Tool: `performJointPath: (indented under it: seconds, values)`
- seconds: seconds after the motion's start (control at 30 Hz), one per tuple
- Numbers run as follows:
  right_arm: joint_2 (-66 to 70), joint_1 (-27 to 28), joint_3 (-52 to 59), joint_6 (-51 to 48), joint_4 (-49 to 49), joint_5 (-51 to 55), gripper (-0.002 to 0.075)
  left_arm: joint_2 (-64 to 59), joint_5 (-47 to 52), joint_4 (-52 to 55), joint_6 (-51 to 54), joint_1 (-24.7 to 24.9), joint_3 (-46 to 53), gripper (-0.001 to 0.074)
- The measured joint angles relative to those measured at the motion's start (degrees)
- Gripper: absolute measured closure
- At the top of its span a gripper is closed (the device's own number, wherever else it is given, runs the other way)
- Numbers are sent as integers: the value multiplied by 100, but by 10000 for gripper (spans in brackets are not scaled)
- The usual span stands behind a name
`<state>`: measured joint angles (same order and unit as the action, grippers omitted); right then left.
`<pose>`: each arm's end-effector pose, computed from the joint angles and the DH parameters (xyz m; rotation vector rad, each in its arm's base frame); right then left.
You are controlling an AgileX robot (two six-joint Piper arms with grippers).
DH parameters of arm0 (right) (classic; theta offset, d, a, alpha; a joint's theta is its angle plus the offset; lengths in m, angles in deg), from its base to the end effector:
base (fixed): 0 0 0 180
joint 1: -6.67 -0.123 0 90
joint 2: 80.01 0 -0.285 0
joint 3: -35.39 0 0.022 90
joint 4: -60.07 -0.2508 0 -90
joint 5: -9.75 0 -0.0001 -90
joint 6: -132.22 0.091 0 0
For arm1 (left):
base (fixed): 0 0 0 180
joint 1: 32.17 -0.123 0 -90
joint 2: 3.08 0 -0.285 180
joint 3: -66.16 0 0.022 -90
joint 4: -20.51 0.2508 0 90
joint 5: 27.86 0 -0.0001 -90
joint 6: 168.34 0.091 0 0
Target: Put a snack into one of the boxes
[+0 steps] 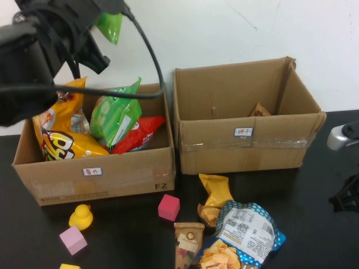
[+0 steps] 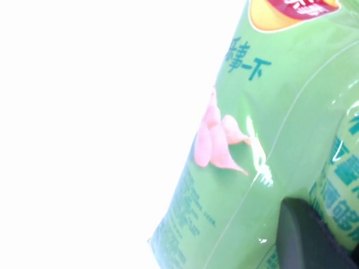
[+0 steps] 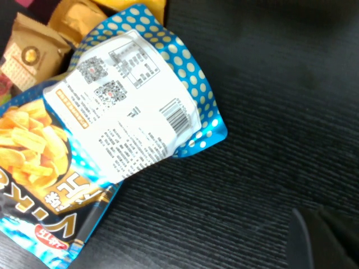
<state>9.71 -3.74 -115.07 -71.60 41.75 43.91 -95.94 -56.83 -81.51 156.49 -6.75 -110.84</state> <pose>0.2627 0.0646 0.2254 -0.4925 2.6011 0.2464 0.3294 -0.1089 0.3867 0.6720 1.6764 0.6364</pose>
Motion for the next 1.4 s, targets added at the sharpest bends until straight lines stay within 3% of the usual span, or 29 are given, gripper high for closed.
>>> performJointPath:
  seconds: [0.23,0.3,0.37,0.5,0.6,0.7,0.8,0.87,0.97,1.1,1.4]
  values:
    - [0,0,0,-8,-13,-27,727,-955,957,43,39,-352,-39,721]
    - [0,0,0,-8,-17,-36,727,-1198,970,57,39,-352,-39,673]
    - [0,0,0,-8,-27,-36,727,-1418,933,68,39,-352,-50,549]
    - [0,0,0,-8,-41,-36,727,-1631,446,68,-55,-352,-110,225]
    - [0,0,0,-8,-63,-16,727,-1644,-75,68,-97,-352,-200,126]
    - [0,0,0,-8,-63,7,727,-1621,-601,68,-107,-309,-308,171]
    - [0,0,0,-8,-63,7,727,-1488,-1025,43,-107,-163,-377,367]
    - [0,0,0,-8,-63,7,727,-1334,-1146,8,-189,-25,-384,550]
    - [-25,0,0,-21,-63,7,727,-1034,-1229,-4,-443,216,-398,679]
    - [-218,0,0,-115,-63,30,727,-506,-1229,-4,-810,627,-406,725]
    - [-971,0,0,-441,160,41,727,626,-995,-4,-2348,1977,-412,735]
